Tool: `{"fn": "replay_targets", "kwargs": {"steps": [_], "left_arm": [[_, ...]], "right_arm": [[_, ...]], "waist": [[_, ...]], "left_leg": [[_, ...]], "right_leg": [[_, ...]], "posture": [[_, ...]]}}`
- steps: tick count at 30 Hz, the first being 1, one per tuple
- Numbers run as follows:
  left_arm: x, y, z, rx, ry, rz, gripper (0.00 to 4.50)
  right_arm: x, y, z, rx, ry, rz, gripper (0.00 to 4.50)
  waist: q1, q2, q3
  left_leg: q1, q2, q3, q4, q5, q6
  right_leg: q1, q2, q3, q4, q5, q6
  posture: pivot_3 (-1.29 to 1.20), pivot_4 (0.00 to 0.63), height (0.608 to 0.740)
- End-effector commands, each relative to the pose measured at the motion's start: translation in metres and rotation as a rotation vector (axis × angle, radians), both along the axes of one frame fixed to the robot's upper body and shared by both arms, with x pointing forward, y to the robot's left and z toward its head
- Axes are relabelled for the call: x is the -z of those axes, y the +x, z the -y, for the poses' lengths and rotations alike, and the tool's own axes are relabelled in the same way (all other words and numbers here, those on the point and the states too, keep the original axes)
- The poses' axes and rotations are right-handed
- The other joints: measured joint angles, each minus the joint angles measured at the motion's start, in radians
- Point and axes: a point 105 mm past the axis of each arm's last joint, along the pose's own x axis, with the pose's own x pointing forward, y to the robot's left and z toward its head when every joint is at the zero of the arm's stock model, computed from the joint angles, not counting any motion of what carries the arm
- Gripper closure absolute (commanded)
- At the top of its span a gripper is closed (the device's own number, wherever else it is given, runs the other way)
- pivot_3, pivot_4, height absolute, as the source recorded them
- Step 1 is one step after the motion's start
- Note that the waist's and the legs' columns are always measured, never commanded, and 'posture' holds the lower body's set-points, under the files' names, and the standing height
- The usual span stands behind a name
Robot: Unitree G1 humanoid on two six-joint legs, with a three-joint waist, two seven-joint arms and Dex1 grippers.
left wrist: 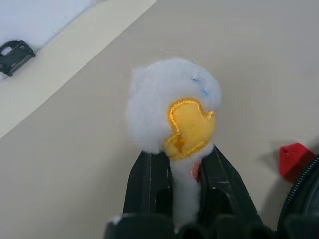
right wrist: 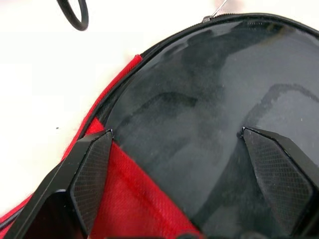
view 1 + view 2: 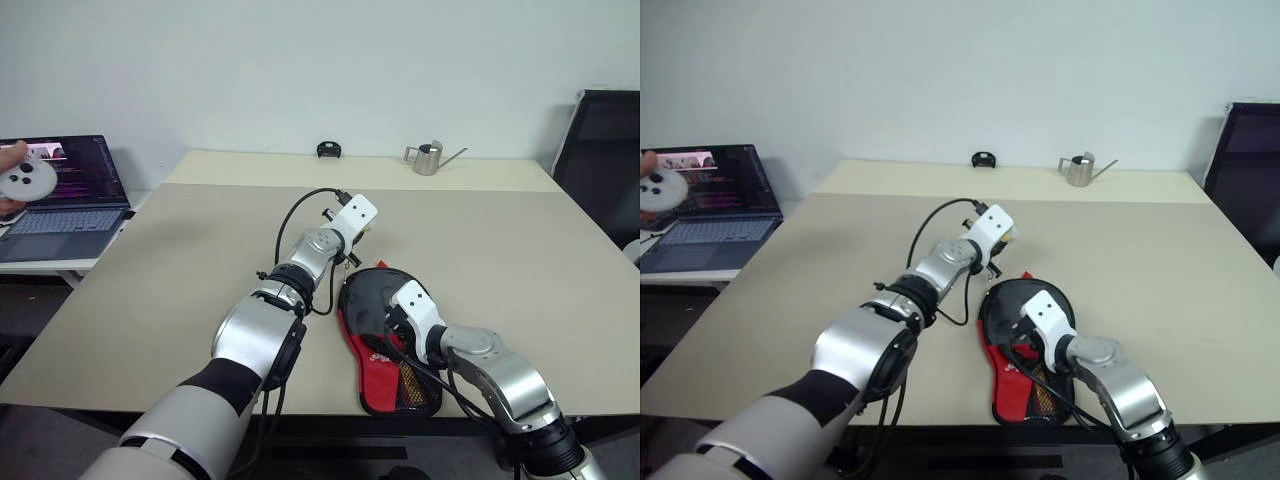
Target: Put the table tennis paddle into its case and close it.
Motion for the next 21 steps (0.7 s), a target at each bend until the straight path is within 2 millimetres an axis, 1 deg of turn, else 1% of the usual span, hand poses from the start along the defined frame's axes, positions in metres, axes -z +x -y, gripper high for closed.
{"fn": "replay_targets", "kwargs": {"steps": [1,3,7,9,13,15,17,19,21], "left_arm": [[-0.035,0.002,0.021,0.046,0.023,0.133,4.32],[-0.024,-0.003,0.03,0.08,0.043,0.105,4.32],[0.008,-0.019,0.048,0.173,0.092,0.011,4.32],[0.02,-0.025,0.055,0.198,0.093,-0.029,4.32],[0.037,-0.034,0.062,0.23,0.103,-0.096,4.32],[0.042,-0.038,0.065,0.241,0.096,-0.128,4.32],[0.046,-0.041,0.066,0.254,0.09,-0.158,3.58],[0.047,-0.042,0.066,0.258,0.092,-0.165,3.02],[0.047,-0.041,0.066,0.259,0.107,-0.156,2.25]], "right_arm": [[0.06,-0.03,0.018,0.064,-0.093,-0.278,0.0],[0.061,-0.032,0.018,0.072,-0.092,-0.281,0.0],[0.061,-0.033,0.018,0.096,-0.087,-0.277,0.0],[0.06,-0.033,0.017,0.11,-0.082,-0.272,0.0],[0.059,-0.034,0.014,0.124,-0.071,-0.268,0.0],[0.059,-0.034,0.012,0.128,-0.066,-0.268,0.0],[0.059,-0.036,0.011,0.132,-0.063,-0.271,0.0],[0.06,-0.038,0.01,0.134,-0.061,-0.273,0.0],[0.061,-0.038,0.009,0.136,-0.06,-0.274,0.0]], "waist": [[0.003,0.0,0.0],[0.009,0.0,0.0],[0.015,0.0,0.0],[0.015,0.0,0.0],[0.015,0.0,0.0],[0.015,0.0,0.0],[0.015,0.0,0.0],[0.015,0.0,0.0],[0.015,0.0,0.0]], "left_leg": [[0.0,0.0,0.0,0.0,0.0,0.0],[0.0,0.0,0.0,0.0,0.0,0.0],[0.0,0.0,0.0,0.0,0.0,0.0],[0.0,0.0,0.0,0.0,0.0,0.0],[0.001,0.0,0.0,-0.001,0.0,0.0],[0.0,0.0,0.0,-0.001,0.0,0.0],[0.0,0.0,0.0,-0.001,0.0,0.0],[0.0,0.0,0.0,-0.001,0.0,0.0],[0.0,0.0,0.0,-0.001,0.0,0.0]], "right_leg": [[0.0,0.0,0.0,0.0,0.0,0.0],[0.0,0.0,-0.002,0.0,0.0,0.0],[0.0,0.0,-0.003,-0.001,0.0,0.0],[0.0,0.0,-0.002,-0.001,0.0,0.0],[0.0,0.0,-0.002,-0.001,-0.001,0.002],[0.0,0.0,-0.002,-0.001,-0.003,0.004],[0.0,0.0,-0.002,-0.001,-0.003,0.004],[0.001,0.0,-0.002,-0.001,-0.003,0.005],[0.001,0.0,-0.002,-0.001,-0.003,0.005]], "posture": [[0.0,0.15,0.74],[0.0,0.15,0.74],[0.0,0.15,0.74],[0.0,0.15,0.74],[0.0,0.15,0.74],[0.0,0.15,0.74],[0.0,0.15,0.74],[0.0,0.15,0.74],[0.0,0.15,0.74]]}}
